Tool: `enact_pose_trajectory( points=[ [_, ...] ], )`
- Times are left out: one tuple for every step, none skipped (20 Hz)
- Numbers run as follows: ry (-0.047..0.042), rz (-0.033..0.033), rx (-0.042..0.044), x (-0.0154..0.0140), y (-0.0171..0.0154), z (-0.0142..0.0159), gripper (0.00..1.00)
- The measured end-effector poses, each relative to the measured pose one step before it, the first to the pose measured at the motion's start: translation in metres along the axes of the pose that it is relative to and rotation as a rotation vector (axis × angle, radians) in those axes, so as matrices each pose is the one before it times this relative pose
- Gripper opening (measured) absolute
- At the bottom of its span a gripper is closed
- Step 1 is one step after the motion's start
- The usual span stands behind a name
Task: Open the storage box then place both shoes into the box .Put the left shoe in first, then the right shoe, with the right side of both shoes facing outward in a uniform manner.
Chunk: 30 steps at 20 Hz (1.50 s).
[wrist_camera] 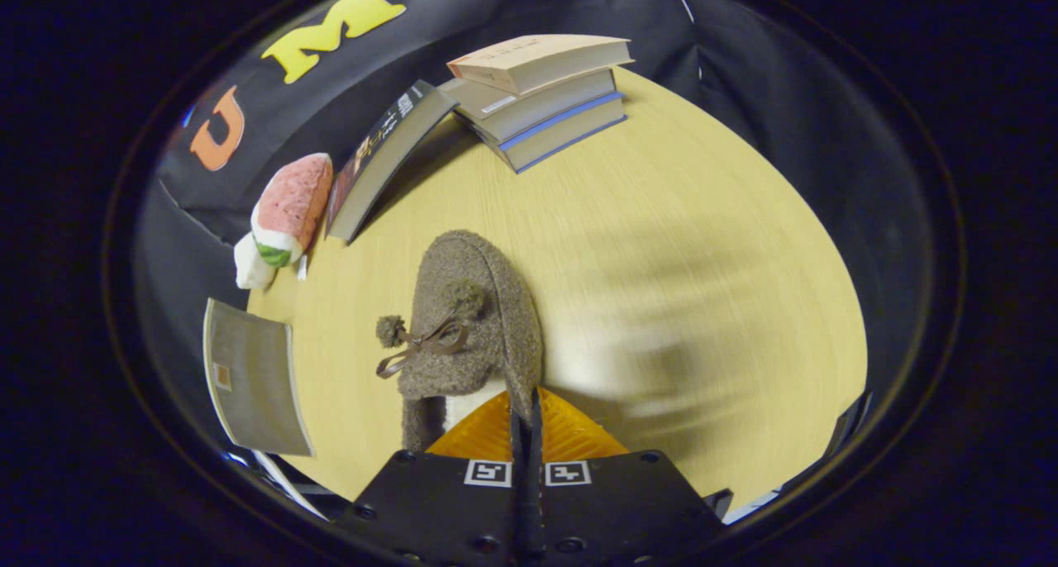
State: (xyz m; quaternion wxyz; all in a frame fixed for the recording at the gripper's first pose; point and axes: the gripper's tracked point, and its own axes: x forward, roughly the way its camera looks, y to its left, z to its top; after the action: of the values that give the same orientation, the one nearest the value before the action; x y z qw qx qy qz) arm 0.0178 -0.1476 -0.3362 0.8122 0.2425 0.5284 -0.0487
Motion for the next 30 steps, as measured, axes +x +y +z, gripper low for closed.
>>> enact_pose_trajectory(
  points=[
    [0.00188,0.00718,0.0189,-0.00308,0.00479,-0.00278,0.0],
    [-0.00017,0.00606,0.01207,-0.00258,0.00553,-0.00186,0.0],
    [-0.00246,0.00589,0.01023,-0.00453,0.00629,-0.00136,0.0],
    [-0.00522,0.01168,0.01578,-0.0067,0.00999,-0.00127,0.0],
    [-0.00562,0.01351,0.01742,-0.00662,0.01107,-0.00031,0.0],
    [-0.01006,0.01102,0.01275,-0.00642,0.01229,-0.00008,0.0],
    [-0.01264,0.00875,0.00628,-0.00718,0.01341,0.00047,0.0],
    [-0.0151,0.00869,0.00072,-0.00725,0.01469,-0.00011,0.0],
    [-0.01633,0.00811,-0.00254,-0.00736,0.0162,0.00054,0.0],
    [-0.01649,0.00894,-0.0046,-0.00728,0.01686,-0.00054,0.0],
    [-0.01098,0.00792,-0.0073,-0.00598,0.01863,-0.00031,0.0],
    [-0.00818,0.00548,-0.00546,-0.00561,0.01791,-0.00216,0.0],
    [-0.00711,0.00556,-0.00048,-0.00481,0.01887,-0.0015,0.0],
    [-0.00402,0.00792,0.00196,-0.00464,0.0198,-0.00265,0.0],
    [-0.00215,0.01094,0.00179,-0.00381,0.02144,-0.00342,0.0],
    [-0.00259,0.01217,0.00048,-0.00438,0.02177,-0.00417,0.0],
    [-0.00365,0.01259,-0.0028,-0.00267,0.02282,-0.00379,0.0],
    [-0.00172,0.01205,-0.00694,-0.00231,0.02302,-0.00522,0.0],
    [-0.0034,0.01179,-0.00678,-0.00096,0.02305,-0.00521,0.0],
    [-0.00346,0.01468,-0.00559,-0.00056,0.02329,-0.00549,0.0],
    [-0.00157,0.01619,-0.00579,0.00175,0.02261,-0.00507,0.0],
    [-0.00041,0.0146,-0.00304,0.00246,0.02124,-0.00621,0.0],
    [0.00008,0.01001,-0.00275,0.0043,0.01867,-0.00616,0.0],
    [-0.00185,0.00568,-0.00667,0.00471,0.01608,-0.00528,0.0],
    [-0.00242,0.00033,-0.01226,0.0039,0.01374,-0.00607,0.0],
    [-0.00123,-0.00482,-0.01408,0.00413,0.01162,-0.00687,0.0],
    [0.00124,-0.00989,-0.01324,0.00568,0.00821,-0.00647,0.0],
    [0.00259,-0.01483,-0.01113,0.00648,0.00524,-0.0075,0.0],
    [0.00598,-0.01915,-0.0086,0.00761,0.00223,-0.00675,0.0],
    [0.00617,-0.02059,-0.01082,0.00807,0.0012,-0.00753,0.0]
  ],
)
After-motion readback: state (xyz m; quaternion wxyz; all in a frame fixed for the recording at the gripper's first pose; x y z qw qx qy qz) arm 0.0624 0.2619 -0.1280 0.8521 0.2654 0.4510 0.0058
